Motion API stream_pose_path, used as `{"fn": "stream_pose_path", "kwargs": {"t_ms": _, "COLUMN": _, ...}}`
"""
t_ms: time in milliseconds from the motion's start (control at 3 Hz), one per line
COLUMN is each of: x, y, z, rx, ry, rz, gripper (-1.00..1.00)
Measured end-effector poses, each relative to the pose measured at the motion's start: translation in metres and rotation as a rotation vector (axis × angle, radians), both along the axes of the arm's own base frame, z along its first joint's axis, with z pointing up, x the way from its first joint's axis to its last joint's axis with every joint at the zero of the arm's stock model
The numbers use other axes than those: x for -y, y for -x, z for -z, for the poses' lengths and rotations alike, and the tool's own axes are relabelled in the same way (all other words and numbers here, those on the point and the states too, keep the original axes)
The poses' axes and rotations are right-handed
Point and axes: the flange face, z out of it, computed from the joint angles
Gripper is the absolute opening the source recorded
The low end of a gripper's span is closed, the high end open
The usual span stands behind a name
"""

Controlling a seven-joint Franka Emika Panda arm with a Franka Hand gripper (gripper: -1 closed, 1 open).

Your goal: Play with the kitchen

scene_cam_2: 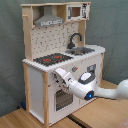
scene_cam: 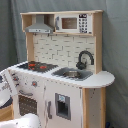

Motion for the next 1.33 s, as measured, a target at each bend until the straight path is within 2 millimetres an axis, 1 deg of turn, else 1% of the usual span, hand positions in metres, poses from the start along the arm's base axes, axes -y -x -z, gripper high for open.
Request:
{"fn": "stream_pose_path", "kwargs": {"t_ms": 333, "x": 0.0003, "y": 0.0000, "z": 0.0000, "rx": 0.000, "ry": 0.000, "rz": 0.001, "gripper": -1.00}}
{"fn": "stream_pose_path", "kwargs": {"t_ms": 667, "x": 0.0002, "y": 0.0000, "z": -0.0049, "rx": 0.005, "ry": 0.020, "rz": 0.002, "gripper": -1.00}}
{"fn": "stream_pose_path", "kwargs": {"t_ms": 1333, "x": 0.0006, "y": -0.0003, "z": -0.0036, "rx": 0.003, "ry": 0.237, "rz": 0.021, "gripper": -1.00}}
